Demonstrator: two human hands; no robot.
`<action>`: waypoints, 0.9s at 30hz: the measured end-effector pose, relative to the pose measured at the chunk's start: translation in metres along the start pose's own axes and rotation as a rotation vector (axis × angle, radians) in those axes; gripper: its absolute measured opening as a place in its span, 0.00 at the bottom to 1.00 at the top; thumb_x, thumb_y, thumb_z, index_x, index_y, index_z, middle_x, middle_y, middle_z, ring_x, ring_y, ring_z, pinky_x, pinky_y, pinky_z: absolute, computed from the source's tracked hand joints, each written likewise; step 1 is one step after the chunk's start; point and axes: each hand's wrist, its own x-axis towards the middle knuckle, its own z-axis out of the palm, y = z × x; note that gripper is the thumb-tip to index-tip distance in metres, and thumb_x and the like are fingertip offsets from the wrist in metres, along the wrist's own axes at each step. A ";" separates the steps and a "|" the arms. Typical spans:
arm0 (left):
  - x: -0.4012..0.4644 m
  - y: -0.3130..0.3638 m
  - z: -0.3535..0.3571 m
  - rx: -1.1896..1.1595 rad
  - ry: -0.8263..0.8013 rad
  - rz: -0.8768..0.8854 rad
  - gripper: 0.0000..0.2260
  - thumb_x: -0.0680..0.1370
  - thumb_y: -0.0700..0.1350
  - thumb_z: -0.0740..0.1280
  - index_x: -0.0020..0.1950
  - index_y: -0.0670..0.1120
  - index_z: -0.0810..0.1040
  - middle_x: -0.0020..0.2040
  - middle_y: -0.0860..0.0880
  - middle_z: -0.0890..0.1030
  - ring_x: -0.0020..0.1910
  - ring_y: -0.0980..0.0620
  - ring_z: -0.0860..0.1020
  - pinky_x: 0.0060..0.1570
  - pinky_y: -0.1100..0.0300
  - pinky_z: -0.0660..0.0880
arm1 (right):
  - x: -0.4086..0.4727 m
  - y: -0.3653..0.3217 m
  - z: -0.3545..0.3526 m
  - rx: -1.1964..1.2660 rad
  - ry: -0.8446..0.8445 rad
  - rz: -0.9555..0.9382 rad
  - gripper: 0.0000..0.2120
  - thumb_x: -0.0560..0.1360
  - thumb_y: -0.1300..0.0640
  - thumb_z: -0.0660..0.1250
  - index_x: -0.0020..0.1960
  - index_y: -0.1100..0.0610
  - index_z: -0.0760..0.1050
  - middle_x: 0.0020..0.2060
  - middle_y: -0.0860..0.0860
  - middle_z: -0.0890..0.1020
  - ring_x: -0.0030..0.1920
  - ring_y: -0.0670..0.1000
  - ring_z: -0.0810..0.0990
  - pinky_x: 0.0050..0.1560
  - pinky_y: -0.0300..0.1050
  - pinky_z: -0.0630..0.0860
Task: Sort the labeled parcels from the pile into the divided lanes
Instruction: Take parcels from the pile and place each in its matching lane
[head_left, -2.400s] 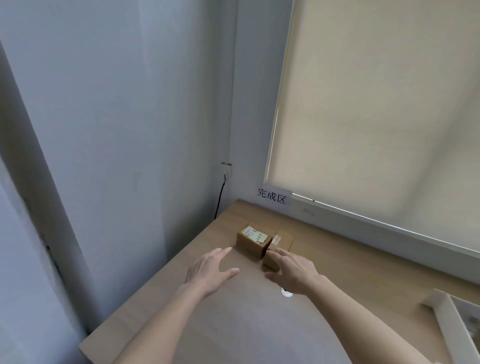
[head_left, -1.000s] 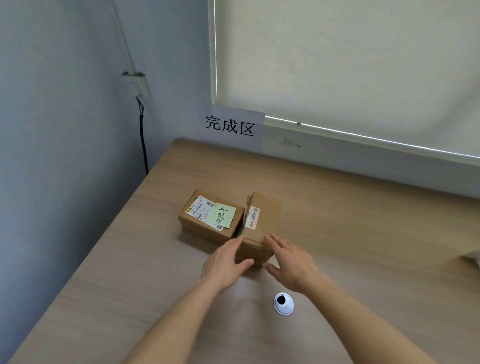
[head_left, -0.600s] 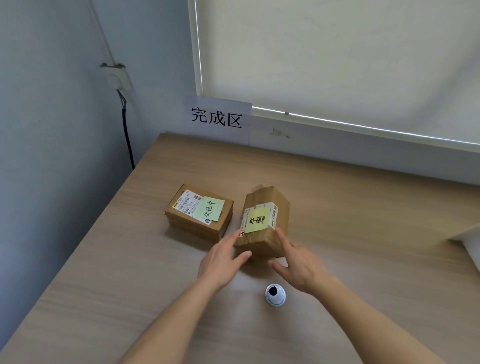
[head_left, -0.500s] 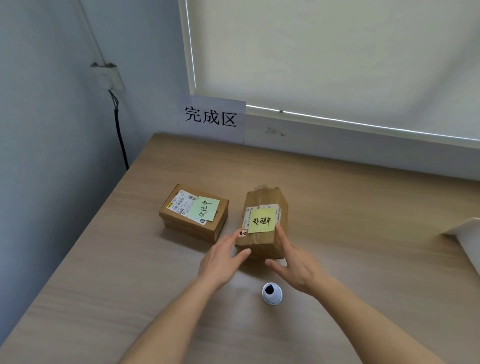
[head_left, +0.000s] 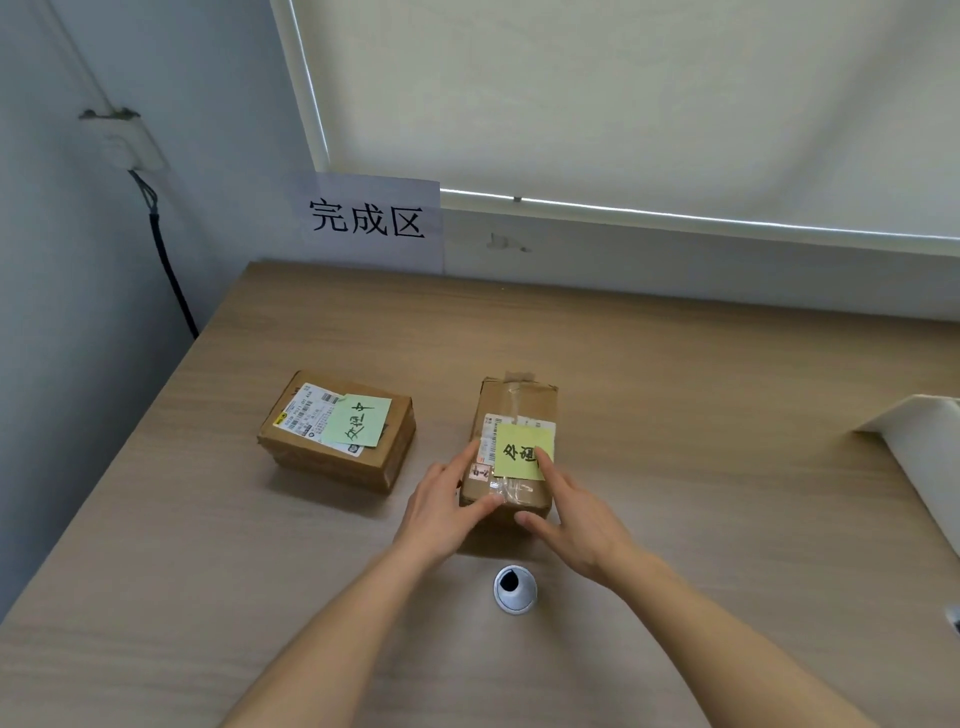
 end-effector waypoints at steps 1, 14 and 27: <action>0.003 0.000 0.002 -0.001 -0.005 0.002 0.37 0.73 0.63 0.71 0.78 0.65 0.57 0.62 0.53 0.73 0.61 0.52 0.73 0.60 0.56 0.71 | 0.003 0.002 0.001 0.023 0.007 -0.009 0.42 0.80 0.40 0.64 0.82 0.42 0.40 0.81 0.47 0.55 0.73 0.57 0.70 0.67 0.53 0.71; 0.023 0.004 0.014 -0.136 -0.027 0.115 0.36 0.71 0.51 0.78 0.76 0.57 0.67 0.68 0.63 0.68 0.65 0.65 0.70 0.52 0.84 0.62 | 0.021 0.032 0.006 0.231 0.055 -0.140 0.38 0.81 0.51 0.68 0.83 0.45 0.50 0.82 0.42 0.49 0.78 0.48 0.62 0.73 0.47 0.66; -0.039 0.095 -0.028 -0.164 0.043 0.227 0.35 0.72 0.52 0.77 0.76 0.58 0.65 0.67 0.64 0.72 0.64 0.65 0.72 0.63 0.65 0.71 | -0.045 -0.008 -0.076 0.193 0.148 -0.185 0.36 0.80 0.51 0.68 0.82 0.46 0.54 0.80 0.41 0.55 0.76 0.49 0.65 0.72 0.51 0.68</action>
